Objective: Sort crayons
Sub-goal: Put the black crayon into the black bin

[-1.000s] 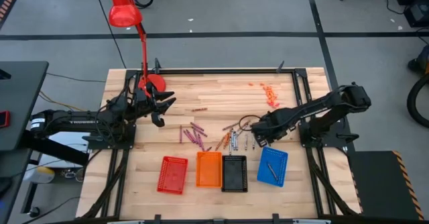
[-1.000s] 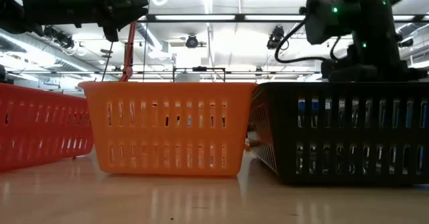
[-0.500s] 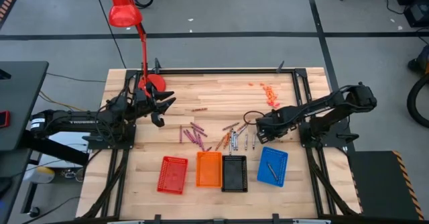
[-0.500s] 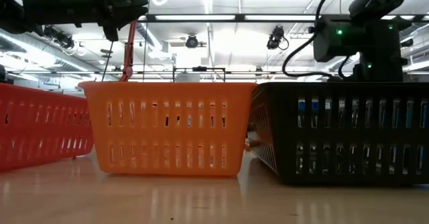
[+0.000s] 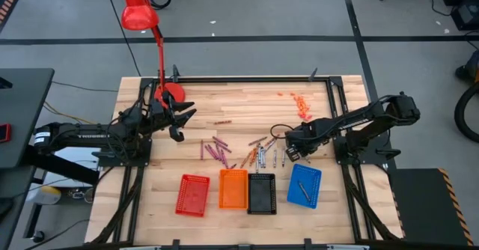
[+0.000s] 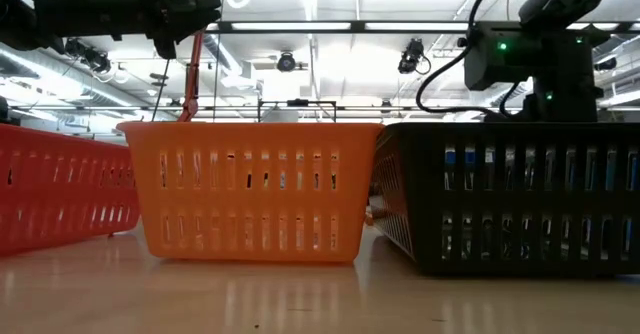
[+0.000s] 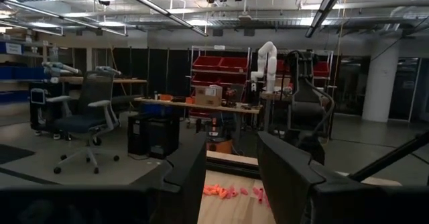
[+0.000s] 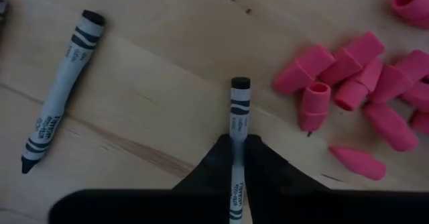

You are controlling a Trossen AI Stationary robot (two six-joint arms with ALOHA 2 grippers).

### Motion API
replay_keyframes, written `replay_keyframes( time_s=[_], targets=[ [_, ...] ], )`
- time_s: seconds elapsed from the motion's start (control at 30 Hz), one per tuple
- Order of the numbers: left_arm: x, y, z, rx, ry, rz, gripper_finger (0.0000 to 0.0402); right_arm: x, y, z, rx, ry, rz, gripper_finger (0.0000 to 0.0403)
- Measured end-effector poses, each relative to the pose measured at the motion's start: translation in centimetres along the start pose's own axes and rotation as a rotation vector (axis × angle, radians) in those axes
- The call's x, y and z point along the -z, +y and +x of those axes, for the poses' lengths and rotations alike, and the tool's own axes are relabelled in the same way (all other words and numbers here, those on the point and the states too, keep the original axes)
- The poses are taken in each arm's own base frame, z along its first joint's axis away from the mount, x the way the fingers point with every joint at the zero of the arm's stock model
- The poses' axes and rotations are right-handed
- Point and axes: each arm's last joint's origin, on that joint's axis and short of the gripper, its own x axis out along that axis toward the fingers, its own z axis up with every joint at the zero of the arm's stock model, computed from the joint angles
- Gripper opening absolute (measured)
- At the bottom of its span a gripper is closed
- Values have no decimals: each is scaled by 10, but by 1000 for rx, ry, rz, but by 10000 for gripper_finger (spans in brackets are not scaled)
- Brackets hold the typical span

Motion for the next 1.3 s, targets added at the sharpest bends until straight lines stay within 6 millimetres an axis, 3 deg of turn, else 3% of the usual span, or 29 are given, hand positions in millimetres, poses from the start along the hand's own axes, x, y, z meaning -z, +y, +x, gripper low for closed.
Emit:
replay_keyframes(
  time_s=[0.33,0.57,0.7,0.83,0.97,1.3],
  targets=[
    [2,-1,0,25,24,90,142,-14,25,-27,-93,-72,-144,30],
    [6,-3,0,112,58,178,142,-23,65,-66,-308,-227,-401,31],
    [5,-3,0,111,44,177,142,-17,91,-93,-407,-350,-600,32],
    [4,-3,0,111,35,175,142,4,116,-108,-463,-479,-815,32],
    [1,-3,0,109,7,107,142,30,140,-104,-466,-559,-1028,32],
    [-15,-4,-1,130,-133,-229,142,80,175,-55,-270,-559,-1731,33]
  ],
)
